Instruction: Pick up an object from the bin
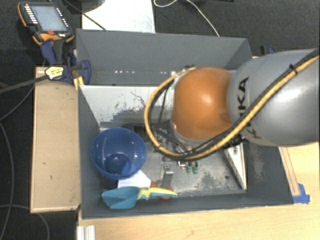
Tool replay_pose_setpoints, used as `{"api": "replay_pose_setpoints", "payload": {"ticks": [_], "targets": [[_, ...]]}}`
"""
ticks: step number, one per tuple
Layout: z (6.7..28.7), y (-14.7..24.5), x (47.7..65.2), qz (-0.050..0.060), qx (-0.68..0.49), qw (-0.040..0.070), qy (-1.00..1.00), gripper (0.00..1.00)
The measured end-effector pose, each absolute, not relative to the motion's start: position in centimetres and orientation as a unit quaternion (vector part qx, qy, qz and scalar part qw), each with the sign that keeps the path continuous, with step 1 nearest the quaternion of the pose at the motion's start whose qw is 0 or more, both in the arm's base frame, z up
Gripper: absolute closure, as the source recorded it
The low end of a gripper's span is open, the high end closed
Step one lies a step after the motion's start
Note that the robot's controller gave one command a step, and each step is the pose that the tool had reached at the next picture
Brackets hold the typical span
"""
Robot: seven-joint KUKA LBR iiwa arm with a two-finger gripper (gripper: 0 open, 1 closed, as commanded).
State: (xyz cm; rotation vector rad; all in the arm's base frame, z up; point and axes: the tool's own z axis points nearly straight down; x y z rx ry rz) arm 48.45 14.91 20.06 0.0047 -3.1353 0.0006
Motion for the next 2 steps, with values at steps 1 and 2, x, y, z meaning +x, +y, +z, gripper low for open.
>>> {"api": "replay_pose_setpoints", "payload": {"ticks": [1,2], "targets": [[20.49,14.81,48.64,-0.001,-0.001,-0.001,-1.000,0.00],[20.45,14.83,48.66,-0.001,-0.001,-0.001,-1.000,0.00]]}}
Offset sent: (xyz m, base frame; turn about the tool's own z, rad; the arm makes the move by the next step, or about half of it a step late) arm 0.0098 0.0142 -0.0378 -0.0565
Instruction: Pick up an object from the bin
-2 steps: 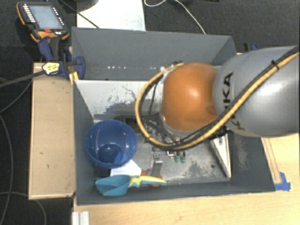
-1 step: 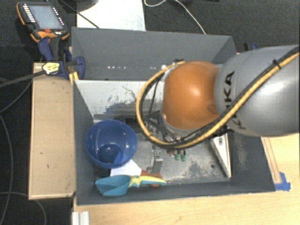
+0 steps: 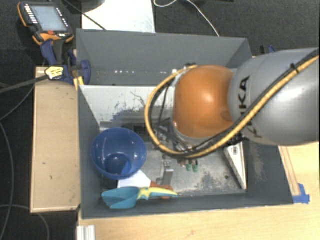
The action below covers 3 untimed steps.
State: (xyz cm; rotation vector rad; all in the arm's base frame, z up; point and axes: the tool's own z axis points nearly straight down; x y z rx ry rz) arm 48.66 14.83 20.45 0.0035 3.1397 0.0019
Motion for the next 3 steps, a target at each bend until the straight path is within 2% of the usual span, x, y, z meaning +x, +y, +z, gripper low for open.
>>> {"api": "replay_pose_setpoints", "payload": {"ticks": [1,2,3], "targets": [[19.9,19.1,50.9,0.001,-0.035,0.002,0.999,0.00],[14.9,18.2,52.0,0.000,-0.034,0.000,0.999,0.00],[11.1,18.3,52.6,0.002,-0.181,0.002,0.983,1.00]]}}
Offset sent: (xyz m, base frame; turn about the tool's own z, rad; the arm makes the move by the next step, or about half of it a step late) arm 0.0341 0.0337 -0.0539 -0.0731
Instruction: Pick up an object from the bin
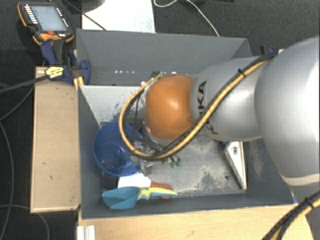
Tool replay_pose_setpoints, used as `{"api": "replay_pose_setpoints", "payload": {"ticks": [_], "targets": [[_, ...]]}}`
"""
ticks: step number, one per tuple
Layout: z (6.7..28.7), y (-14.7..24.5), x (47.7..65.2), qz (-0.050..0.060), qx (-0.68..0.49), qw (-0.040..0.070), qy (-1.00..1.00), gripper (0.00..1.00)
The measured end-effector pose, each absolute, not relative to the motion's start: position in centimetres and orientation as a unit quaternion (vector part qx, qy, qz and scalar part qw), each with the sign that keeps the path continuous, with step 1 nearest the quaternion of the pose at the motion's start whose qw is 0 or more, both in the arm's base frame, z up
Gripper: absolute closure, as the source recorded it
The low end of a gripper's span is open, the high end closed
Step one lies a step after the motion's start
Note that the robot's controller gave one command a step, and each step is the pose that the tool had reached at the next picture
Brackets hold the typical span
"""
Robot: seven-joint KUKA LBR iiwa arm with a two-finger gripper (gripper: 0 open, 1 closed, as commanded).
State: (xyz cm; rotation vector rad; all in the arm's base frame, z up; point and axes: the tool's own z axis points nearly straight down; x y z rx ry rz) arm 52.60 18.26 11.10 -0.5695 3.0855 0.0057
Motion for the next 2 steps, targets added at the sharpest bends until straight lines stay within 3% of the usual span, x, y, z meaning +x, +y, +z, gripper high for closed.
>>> {"api": "replay_pose_setpoints", "payload": {"ticks": [1,2], "targets": [[11.1,18.3,52.6,0.002,-0.180,0.002,0.984,1.00],[20.9,17.7,52.2,0.002,-0.195,0.001,0.981,1.00]]}}
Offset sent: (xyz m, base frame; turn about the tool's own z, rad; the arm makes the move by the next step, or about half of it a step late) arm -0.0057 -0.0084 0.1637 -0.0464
